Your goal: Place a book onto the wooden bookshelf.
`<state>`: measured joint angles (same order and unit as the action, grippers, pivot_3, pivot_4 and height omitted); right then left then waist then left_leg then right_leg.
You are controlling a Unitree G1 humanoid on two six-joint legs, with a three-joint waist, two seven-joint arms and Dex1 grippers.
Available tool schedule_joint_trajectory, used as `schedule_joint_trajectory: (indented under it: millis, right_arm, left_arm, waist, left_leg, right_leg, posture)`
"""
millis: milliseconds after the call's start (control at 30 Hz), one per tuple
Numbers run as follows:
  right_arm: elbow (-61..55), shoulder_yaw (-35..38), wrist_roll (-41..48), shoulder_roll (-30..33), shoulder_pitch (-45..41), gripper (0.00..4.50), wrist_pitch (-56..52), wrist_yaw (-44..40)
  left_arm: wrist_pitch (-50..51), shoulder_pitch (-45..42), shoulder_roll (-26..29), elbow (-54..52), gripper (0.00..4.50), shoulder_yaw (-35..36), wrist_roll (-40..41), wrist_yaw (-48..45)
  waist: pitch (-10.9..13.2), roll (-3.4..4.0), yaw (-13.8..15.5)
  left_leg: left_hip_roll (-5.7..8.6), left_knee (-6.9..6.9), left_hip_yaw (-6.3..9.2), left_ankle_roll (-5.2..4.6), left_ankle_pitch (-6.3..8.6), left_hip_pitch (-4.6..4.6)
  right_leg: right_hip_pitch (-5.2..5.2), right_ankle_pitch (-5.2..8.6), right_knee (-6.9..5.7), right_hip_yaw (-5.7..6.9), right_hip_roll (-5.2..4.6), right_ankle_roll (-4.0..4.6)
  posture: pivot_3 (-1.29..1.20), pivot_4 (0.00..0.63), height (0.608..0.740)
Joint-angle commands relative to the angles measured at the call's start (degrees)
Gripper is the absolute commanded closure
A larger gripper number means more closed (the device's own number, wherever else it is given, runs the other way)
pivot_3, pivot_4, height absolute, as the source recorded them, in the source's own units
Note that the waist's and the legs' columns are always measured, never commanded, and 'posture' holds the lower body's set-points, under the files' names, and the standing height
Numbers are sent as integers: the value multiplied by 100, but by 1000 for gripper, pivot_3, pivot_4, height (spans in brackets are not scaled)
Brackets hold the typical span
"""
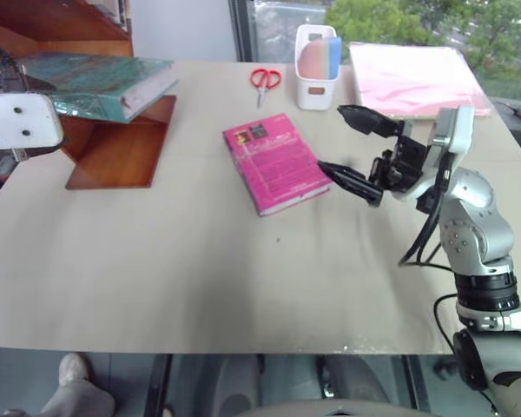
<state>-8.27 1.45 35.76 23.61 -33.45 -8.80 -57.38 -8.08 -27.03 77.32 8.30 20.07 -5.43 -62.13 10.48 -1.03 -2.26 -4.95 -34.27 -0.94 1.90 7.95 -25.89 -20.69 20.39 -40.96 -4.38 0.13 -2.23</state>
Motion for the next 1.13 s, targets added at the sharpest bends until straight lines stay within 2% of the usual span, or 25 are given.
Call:
schedule_joint_trajectory:
  millis: [33, 133, 300, 367, 433, 500, 600, 633, 667, 767, 933, 1033, 1133]
  right_arm:
    - [-66, 148, 113, 80, -57, 0, -38, -96]
    - [-69, 118, 143, 74, -94, 0, -112, -123]
    - [-275, 162, 177, 205, 48, 0, -297, -130]
    - [-490, 147, 83, 377, 280, 0, -397, -94]
    - [-748, -13, -447, 639, 665, 0, -416, 154]
    - [-1006, -138, -606, 885, 973, 0, -723, 312]
    - [-1340, -140, -684, 1057, 1379, 0, -998, 535]
    - [-1429, -114, -683, 1111, 1503, 0, -1069, 569]
    - [-1505, -67, -709, 1190, 1663, 0, -1133, 603]
    - [-1732, 153, -1015, 1569, 2372, 0, -970, 577]
    - [-1975, 770, -960, 1998, 3262, 0, -1061, 565]
    - [-2039, 1273, -1028, 2338, 3910, 0, -1238, 527]
    - [-2081, 1489, -1025, 2477, 4192, 0, -1453, 636]
  left_arm:
    - [792, 552, -207, -1132, 723, 1071, 302, -60]
    - [1343, 826, -437, -1793, 723, 1292, 546, -1]
    - [3174, 821, -1152, -3164, 723, 1293, 1941, 255]
    - [3803, 868, -1946, -3804, 723, 1116, 2892, 693]
    - [4327, 990, -2863, -4184, 723, 829, 3551, 1299]
    - [4710, 1186, -3481, -4339, 723, 555, 3850, 1730]
    - [4599, 1690, -4199, -4261, 723, 169, 3702, 2177]
    - [4528, 1899, -4300, -4244, 219, 53, 3621, 2219]
    - [4377, 2167, -4355, -4220, 30, -27, 3542, 2170]
    - [3672, 3063, -4249, -4078, 30, -5, 3270, 1726]
    - [3261, 3838, -3860, -3635, 30, 487, 3410, 1104]
    - [3103, 4092, -3654, -3297, 30, 834, 3437, 922]
    - [2983, 4103, -3557, -3086, 30, 849, 3410, 838]
  waist:
    - [-1, -1, -6]
    - [-2, -3, -3]
    - [-3, -5, 3]
    - [-5, -1, 15]
    - [-8, -3, 37]
    - [-11, -10, 45]
    - [-10, -15, -14]
    - [-10, -15, -27]
    - [-10, -15, -29]
    - [-12, -14, -4]
    - [-12, -16, 31]
    - [-14, -17, 27]
    - [-19, -24, 26]
  left_leg:
    - [1, 0, -1, 0, 0, 2]
    - [2, -3, 0, 0, 0, 6]
    - [2, -13, 3, -1, 0, 3]
    - [4, -14, 7, -1, 1, 1]
    - [8, -13, 11, -1, 1, 2]
    - [10, -17, 19, -1, 1, -1]
    - [12, -31, 27, -2, 1, -2]
    - [11, -32, 28, -1, 1, 3]
    - [10, -32, 27, -1, 1, 10]
    - [12, -28, 31, -1, 2, 23]
    - [25, -29, 42, -6, 5, 21]
    - [29, -29, 46, -6, 5, 36]
    - [31, -29, 48, -6, 6, 44]
  right_leg:
    - [2, 0, 1, -2, 1, 0]
    - [6, 0, -4, -3, 4, -1]
    - [8, 0, -6, -4, 6, -1]
    - [10, 0, -6, -3, 5, -1]
    - [16, 0, -3, -2, 0, -2]
    - [22, 0, 1, 2, 1, -2]
    - [27, -1, -6, 3, 6, -2]
    - [29, -2, -5, 0, 10, -2]
    - [35, -2, -6, -2, 12, -2]
    - [53, -1, 9, 5, 8, -1]
    - [61, 1, 18, 21, -10, -1]
    - [82, 3, 22, 24, -14, 0]
    - [94, 5, 26, 27, -19, 0]
  posture:
    - [0, 150, 740]
    - [0, 150, 740]
    - [0, 150, 740]
    - [0, 150, 740]
    - [0, 150, 740]
    - [0, 150, 740]
    - [0, 150, 740]
    - [0, 150, 740]
    - [0, 150, 740]
    - [0, 150, 740]
    - [0, 150, 740]
    - [0, 150, 740]
    - [0, 150, 740]
